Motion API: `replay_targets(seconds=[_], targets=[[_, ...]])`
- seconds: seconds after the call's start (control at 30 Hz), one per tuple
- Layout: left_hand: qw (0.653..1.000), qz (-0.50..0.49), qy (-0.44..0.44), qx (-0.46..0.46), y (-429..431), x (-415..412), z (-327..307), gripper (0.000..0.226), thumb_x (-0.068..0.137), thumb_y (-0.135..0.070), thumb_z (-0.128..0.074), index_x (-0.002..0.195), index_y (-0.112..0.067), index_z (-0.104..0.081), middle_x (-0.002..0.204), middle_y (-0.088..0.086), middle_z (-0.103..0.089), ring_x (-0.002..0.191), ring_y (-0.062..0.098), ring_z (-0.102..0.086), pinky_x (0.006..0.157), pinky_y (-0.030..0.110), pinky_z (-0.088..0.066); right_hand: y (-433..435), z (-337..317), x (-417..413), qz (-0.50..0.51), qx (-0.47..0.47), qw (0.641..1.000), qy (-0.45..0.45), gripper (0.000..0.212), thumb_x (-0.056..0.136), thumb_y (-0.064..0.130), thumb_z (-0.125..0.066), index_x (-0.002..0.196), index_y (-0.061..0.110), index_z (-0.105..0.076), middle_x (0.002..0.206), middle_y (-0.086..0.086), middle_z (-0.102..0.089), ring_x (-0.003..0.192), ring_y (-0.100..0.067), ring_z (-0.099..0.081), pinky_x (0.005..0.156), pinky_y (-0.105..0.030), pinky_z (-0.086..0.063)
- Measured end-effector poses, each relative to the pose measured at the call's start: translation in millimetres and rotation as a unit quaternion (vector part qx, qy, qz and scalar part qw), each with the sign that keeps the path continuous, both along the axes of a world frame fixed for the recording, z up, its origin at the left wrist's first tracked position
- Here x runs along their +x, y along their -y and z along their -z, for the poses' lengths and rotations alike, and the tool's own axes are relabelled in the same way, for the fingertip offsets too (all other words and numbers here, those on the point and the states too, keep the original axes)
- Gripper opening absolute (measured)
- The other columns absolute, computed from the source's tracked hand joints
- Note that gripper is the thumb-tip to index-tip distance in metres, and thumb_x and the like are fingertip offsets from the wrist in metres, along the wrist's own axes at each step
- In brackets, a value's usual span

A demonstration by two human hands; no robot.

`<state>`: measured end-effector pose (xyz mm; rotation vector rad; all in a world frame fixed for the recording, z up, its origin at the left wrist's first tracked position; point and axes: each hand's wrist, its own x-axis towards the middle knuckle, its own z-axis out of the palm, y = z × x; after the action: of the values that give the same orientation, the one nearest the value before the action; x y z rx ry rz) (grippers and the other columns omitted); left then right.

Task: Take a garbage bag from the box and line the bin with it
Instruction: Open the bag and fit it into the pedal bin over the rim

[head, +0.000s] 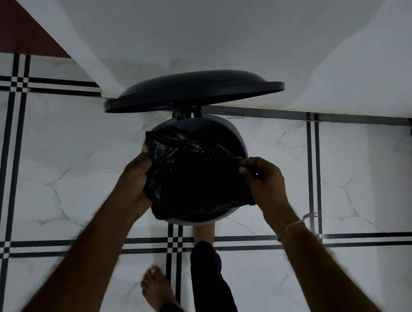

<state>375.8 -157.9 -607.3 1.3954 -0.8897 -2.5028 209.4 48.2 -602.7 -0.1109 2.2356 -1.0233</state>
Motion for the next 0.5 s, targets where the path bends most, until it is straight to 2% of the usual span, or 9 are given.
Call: replay_targets(seconds=[0.07,0.13,0.17,0.23,0.3,0.37,0.43,0.5], targets=[[0.997,-0.062,0.015,0.051,3,-7,-1,0.037,0.108,-0.031,-0.042,0.11,-0.008,-0.071,0.103,0.009,-0.075,0.087,0.021,-0.077,0.079,0.036,-0.065,0,4,3,0.07,0.025,0.996,-0.054,0.014,0.093,0.017,-0.066,0.103,0.024,-0.075,0.095,0.005,-0.077,0.095,-0.018,-0.073,0.086,-0.041,-0.062],[0.987,-0.126,0.028,0.092,10,-4,0,0.043,0.106,-0.041,-0.043,0.097,-0.016,-0.077,0.1,0.007,-0.079,0.084,0.019,-0.079,0.074,0.036,-0.064,-4,2,4,0.155,0.033,0.985,-0.066,0.014,0.096,0.019,-0.06,0.103,0.021,-0.072,0.096,0.002,-0.075,0.097,-0.022,-0.071,0.089,-0.047,-0.061],[0.986,-0.135,0.034,0.089,13,0,1,0.041,0.105,-0.042,-0.045,0.093,-0.018,-0.076,0.099,0.005,-0.079,0.084,0.019,-0.079,0.07,0.036,-0.064,-8,1,5,0.159,0.057,0.982,-0.083,0.013,0.096,0.021,-0.058,0.104,0.02,-0.069,0.099,0.0,-0.072,0.1,-0.026,-0.069,0.089,-0.049,-0.059],[0.994,-0.09,0.052,0.034,15,7,4,0.031,0.105,-0.034,-0.05,0.096,-0.014,-0.073,0.099,0.006,-0.077,0.085,0.02,-0.078,0.07,0.032,-0.063,-10,-8,10,0.047,0.126,0.969,-0.205,0.02,0.096,0.033,-0.06,0.11,0.02,-0.064,0.117,-0.005,-0.064,0.113,-0.029,-0.059,0.091,-0.047,-0.053],[0.996,-0.013,0.073,-0.05,10,9,5,0.022,0.103,-0.021,-0.056,0.099,-0.008,-0.073,0.096,0.009,-0.077,0.087,0.024,-0.076,0.073,0.031,-0.063,1,-20,16,-0.073,0.075,0.937,-0.335,0.037,0.094,0.045,-0.067,0.118,0.018,-0.061,0.13,-0.007,-0.055,0.119,-0.024,-0.05,0.091,-0.041,-0.045],[0.993,0.029,0.071,-0.087,1,5,3,0.02,0.102,-0.017,-0.058,0.097,-0.008,-0.075,0.091,0.008,-0.08,0.085,0.022,-0.077,0.071,0.029,-0.062,23,-22,20,-0.179,-0.001,0.924,-0.337,0.054,0.088,0.054,-0.071,0.126,0.018,-0.06,0.133,-0.004,-0.055,0.12,-0.021,-0.049,0.094,-0.039,-0.044],[0.994,0.038,0.063,-0.085,-3,-1,-1,0.02,0.102,-0.019,-0.059,0.098,-0.009,-0.076,0.09,0.006,-0.081,0.084,0.019,-0.078,0.07,0.028,-0.062,45,-11,20,-0.279,0.045,0.912,-0.296,0.072,0.081,0.067,-0.067,0.137,0.024,-0.057,0.139,-0.004,-0.055,0.125,-0.026,-0.05,0.099,-0.043,-0.043],[0.995,0.038,0.053,-0.075,-1,-6,-4,0.021,0.101,-0.022,-0.06,0.104,-0.008,-0.075,0.095,0.007,-0.081,0.088,0.02,-0.078,0.073,0.029,-0.062,58,4,14,-0.322,0.109,0.902,-0.265,0.067,0.08,0.062,-0.068,0.136,0.025,-0.06,0.138,-0.007,-0.058,0.127,-0.035,-0.05,0.1,-0.05,-0.043]])
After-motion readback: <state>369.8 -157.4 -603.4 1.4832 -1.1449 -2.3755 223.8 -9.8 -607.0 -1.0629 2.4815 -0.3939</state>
